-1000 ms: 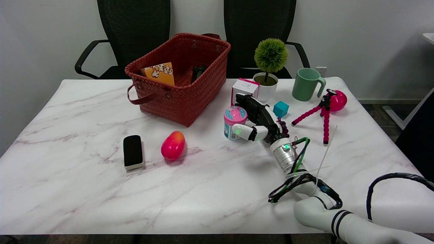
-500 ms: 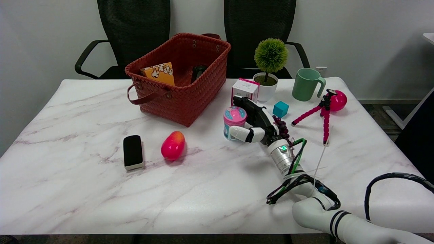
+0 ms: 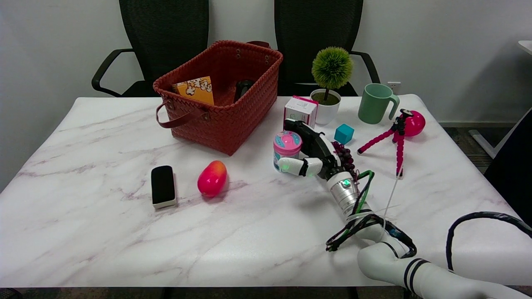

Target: Pick up the pink gum jar.

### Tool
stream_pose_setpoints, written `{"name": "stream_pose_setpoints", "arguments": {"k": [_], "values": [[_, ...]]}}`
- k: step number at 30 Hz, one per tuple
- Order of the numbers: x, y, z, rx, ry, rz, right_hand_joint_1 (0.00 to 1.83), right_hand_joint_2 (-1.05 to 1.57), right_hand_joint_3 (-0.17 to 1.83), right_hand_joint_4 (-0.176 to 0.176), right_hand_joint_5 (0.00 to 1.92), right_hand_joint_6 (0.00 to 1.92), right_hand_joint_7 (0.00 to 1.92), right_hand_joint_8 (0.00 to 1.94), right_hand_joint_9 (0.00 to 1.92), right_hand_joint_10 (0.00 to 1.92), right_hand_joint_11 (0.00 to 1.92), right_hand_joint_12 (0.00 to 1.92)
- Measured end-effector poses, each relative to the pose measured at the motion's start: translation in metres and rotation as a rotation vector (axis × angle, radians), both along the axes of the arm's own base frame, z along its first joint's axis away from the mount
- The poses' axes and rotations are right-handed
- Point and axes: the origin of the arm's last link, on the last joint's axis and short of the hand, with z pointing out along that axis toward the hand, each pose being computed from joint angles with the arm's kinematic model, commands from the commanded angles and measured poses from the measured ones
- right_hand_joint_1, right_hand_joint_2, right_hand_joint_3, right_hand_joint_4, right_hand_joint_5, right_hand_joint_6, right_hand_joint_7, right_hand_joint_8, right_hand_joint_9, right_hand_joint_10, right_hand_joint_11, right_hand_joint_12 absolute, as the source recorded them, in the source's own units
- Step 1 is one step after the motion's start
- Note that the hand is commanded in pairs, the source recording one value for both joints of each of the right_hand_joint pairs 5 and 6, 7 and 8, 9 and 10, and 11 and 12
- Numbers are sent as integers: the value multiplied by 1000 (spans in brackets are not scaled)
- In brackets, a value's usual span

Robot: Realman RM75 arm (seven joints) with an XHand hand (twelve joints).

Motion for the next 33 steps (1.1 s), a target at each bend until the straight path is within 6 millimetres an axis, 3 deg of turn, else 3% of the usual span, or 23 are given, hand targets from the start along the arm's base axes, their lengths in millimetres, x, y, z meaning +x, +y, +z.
{"name": "stream_pose_setpoints", "arguments": {"k": [11, 16, 22, 33], "values": [[-1, 0, -1, 3, 2, -4, 1295, 155, 677, 0, 310, 310, 419, 419, 455, 455, 386, 386], [-1, 0, -1, 3, 1, -7, 1333, 317, 625, 0, 402, 402, 441, 441, 461, 461, 371, 371], [-2, 0, -1, 4, 0, -12, 1356, 594, 743, 0, 499, 499, 462, 462, 516, 516, 631, 631], [-2, -1, -1, 4, 0, -16, 1379, 803, 814, 0, 580, 580, 583, 583, 699, 699, 753, 753]]}}
